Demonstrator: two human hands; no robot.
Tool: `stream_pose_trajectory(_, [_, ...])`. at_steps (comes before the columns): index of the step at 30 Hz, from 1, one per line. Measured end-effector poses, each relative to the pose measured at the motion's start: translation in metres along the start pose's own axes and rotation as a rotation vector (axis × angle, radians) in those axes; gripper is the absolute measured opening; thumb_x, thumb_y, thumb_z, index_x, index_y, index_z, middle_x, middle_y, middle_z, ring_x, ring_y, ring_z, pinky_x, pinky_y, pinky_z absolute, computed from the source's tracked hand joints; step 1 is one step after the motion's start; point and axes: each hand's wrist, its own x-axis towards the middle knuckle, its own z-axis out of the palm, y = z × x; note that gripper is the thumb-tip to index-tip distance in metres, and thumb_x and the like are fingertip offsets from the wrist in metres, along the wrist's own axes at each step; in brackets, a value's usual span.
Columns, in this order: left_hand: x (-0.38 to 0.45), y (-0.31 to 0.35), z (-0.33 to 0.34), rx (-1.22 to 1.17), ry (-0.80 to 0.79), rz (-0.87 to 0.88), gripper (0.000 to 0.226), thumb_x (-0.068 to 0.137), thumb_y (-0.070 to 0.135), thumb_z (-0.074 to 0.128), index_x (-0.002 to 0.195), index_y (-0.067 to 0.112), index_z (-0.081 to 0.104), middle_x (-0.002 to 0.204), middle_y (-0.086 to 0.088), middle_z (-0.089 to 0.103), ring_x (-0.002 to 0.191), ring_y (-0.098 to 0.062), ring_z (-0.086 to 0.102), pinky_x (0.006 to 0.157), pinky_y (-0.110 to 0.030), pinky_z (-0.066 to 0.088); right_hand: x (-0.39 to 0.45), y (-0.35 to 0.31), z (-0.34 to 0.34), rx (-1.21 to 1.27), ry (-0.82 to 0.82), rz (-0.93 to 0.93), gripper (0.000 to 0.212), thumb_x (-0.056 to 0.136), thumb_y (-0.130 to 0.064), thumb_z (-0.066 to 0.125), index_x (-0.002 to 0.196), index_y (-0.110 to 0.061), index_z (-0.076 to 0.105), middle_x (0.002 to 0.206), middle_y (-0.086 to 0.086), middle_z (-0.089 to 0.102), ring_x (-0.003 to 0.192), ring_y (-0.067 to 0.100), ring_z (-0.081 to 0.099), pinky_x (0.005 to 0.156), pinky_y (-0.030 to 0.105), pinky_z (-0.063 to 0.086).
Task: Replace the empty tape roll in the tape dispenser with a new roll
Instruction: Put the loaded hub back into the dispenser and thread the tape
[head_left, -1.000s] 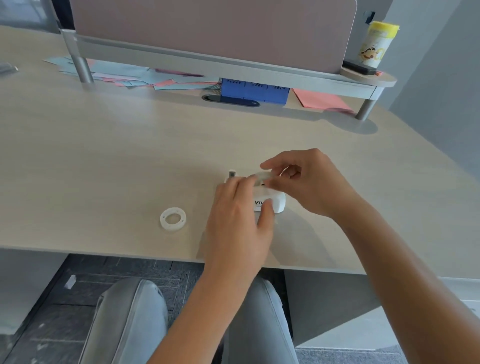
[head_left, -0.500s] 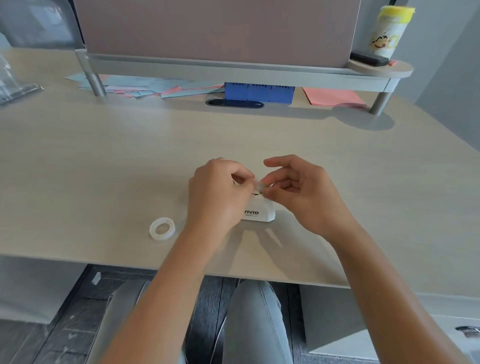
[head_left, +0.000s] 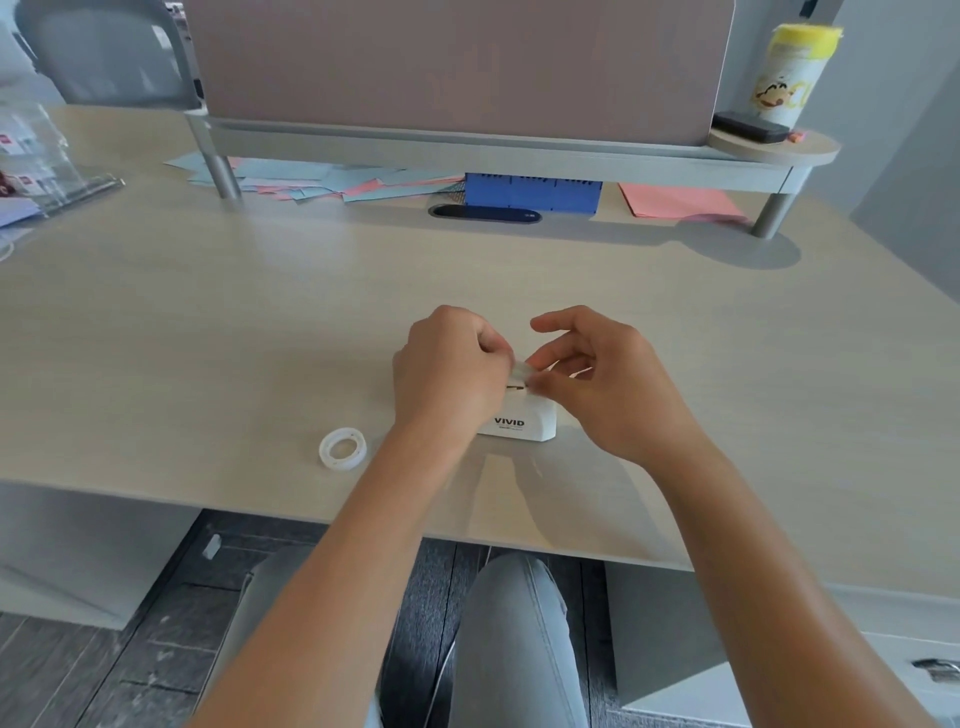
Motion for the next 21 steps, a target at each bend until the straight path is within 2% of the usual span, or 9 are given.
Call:
stream_pose_trajectory(4, [-0.002,0.004,0.0,0.116,-0.022,0.041,0.02,0.094,0.013,0.058,0.094,0.018,0.078,0.087,0.001,0.073,0.095,-0.031,0.071,0.093,-0.048,0.055,-0.001,-0.006,0.002,-0.064,0.023,-0.006,0.043,0.088,-0.007,0.077,0.126,-0.026,0.067,0.094,-0.009,0.077,0.081,0.006,0.069,0.075,0.02,0.053])
stream_pose_trajectory(7, [-0.002,0.003,0.0,0.185,-0.036,0.081,0.023,0.098,0.011,0.051,0.103,0.015,0.073,0.102,-0.003,0.074,0.104,-0.032,0.067,0.095,-0.044,0.051,0.0,-0.01,0.004,-0.1,0.038,-0.009,0.043,0.088,-0.007,0.077,0.126,-0.025,0.067,0.093,-0.01,0.076,0.083,0.003,0.07,0.076,0.021,0.053])
stream_pose_trajectory(10, [0.0,0.0,-0.002,0.185,-0.059,0.107,0.021,0.099,0.009,0.049,0.106,0.012,0.068,0.096,0.0,0.063,0.102,-0.031,0.064,0.09,-0.043,0.05,0.002,-0.016,0.006,-0.134,0.04,-0.012,0.042,0.088,-0.01,0.077,0.127,-0.025,0.067,0.093,-0.01,0.076,0.088,0.003,0.071,0.079,0.022,0.053])
stream_pose_trajectory(15, [0.011,-0.007,-0.011,-0.007,-0.093,0.08,0.017,0.095,0.009,0.052,0.104,0.012,0.067,0.101,-0.008,0.075,0.093,-0.032,0.069,0.075,-0.04,0.056,0.005,-0.024,0.013,-0.196,0.025,-0.02,0.042,0.088,-0.014,0.078,0.126,-0.025,0.066,0.093,-0.01,0.077,0.088,0.006,0.072,0.07,0.014,0.048])
stream_pose_trajectory(18, [0.017,-0.015,-0.02,-0.091,-0.113,0.072,0.02,0.092,0.008,0.056,0.109,0.016,0.062,0.092,-0.003,0.07,0.084,-0.027,0.066,0.069,-0.034,0.047,0.006,-0.028,0.016,-0.22,0.012,-0.01,0.043,0.088,-0.016,0.078,0.128,-0.025,0.065,0.097,-0.008,0.076,0.091,0.009,0.072,0.068,0.014,0.05])
stream_pose_trajectory(21, [0.02,-0.026,-0.029,-0.159,-0.101,0.05,0.019,0.092,0.011,0.057,0.109,0.017,0.062,0.081,0.0,0.069,0.076,-0.021,0.063,0.061,-0.031,0.042,0.006,-0.028,0.02,-0.262,0.01,-0.008,0.044,0.088,-0.021,0.079,0.129,-0.027,0.065,0.102,-0.008,0.074,0.094,0.009,0.068,0.073,0.014,0.049])
